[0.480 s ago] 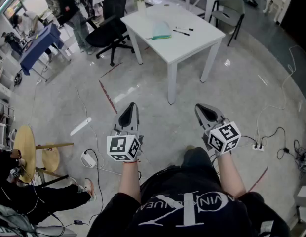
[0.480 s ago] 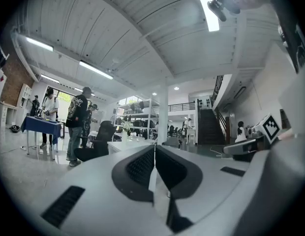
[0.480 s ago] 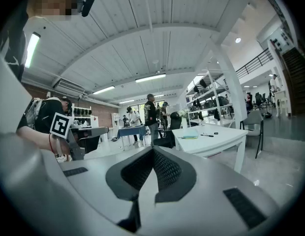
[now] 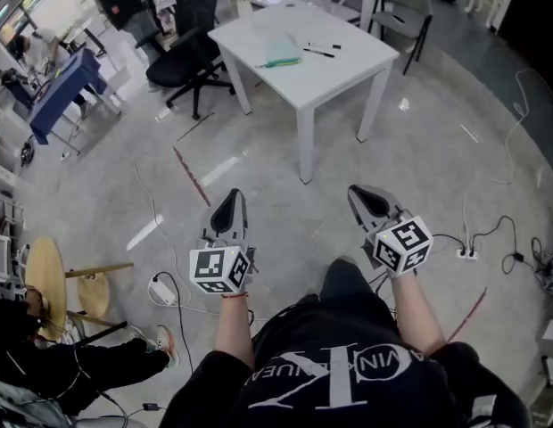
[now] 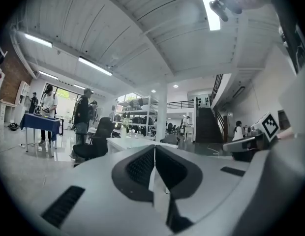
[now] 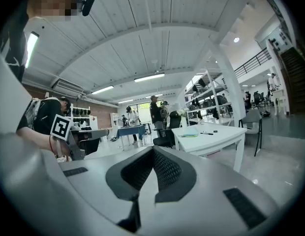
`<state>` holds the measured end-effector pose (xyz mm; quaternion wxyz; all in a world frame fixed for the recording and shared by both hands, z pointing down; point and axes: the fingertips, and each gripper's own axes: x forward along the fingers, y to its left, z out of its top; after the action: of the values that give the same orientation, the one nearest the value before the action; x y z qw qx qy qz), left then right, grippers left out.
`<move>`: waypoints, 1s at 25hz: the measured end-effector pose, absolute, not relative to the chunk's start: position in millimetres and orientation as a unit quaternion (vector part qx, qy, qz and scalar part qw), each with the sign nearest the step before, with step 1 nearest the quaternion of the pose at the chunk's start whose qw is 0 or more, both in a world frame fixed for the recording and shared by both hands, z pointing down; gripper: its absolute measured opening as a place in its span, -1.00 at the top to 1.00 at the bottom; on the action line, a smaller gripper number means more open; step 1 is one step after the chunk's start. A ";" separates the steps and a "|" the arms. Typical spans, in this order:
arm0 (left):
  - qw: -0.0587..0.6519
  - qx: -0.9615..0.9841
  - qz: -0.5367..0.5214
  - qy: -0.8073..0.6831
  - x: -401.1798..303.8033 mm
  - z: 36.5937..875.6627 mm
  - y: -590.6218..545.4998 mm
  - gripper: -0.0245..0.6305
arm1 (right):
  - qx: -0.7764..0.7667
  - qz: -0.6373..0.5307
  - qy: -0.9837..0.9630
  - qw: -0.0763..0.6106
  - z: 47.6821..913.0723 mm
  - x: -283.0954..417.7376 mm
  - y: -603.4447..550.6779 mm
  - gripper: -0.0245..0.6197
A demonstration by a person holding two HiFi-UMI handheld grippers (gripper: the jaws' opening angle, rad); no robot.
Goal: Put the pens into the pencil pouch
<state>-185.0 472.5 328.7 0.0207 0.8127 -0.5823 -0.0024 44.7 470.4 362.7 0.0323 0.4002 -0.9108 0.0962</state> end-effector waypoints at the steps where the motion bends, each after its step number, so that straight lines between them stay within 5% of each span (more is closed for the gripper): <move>1: 0.022 0.814 -0.003 -0.581 -184.9 329.1 472.0 0.90 | 0.400 0.098 -0.911 0.033 363.1 44.1 470.8 0.90; 6: 0.037 0.820 -0.021 -0.571 -186.6 326.9 470.7 0.82 | 0.418 0.119 -0.900 0.029 371.1 48.5 463.6 0.84; 9: 0.038 0.820 -0.022 -0.570 -189.6 326.2 472.0 0.51 | 0.420 0.130 -0.898 0.015 369.1 51.2 459.3 0.41; 25: 0.064 0.798 0.002 -0.599 -228.8 348.7 374.3 0.52 | 0.440 0.152 -0.885 -0.002 379.9 55.8 343.8 0.40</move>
<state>-228.8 374.3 348.7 0.0641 0.7978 -0.5995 0.0019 55.8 343.8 379.9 -0.0023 0.4395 -0.8852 0.1521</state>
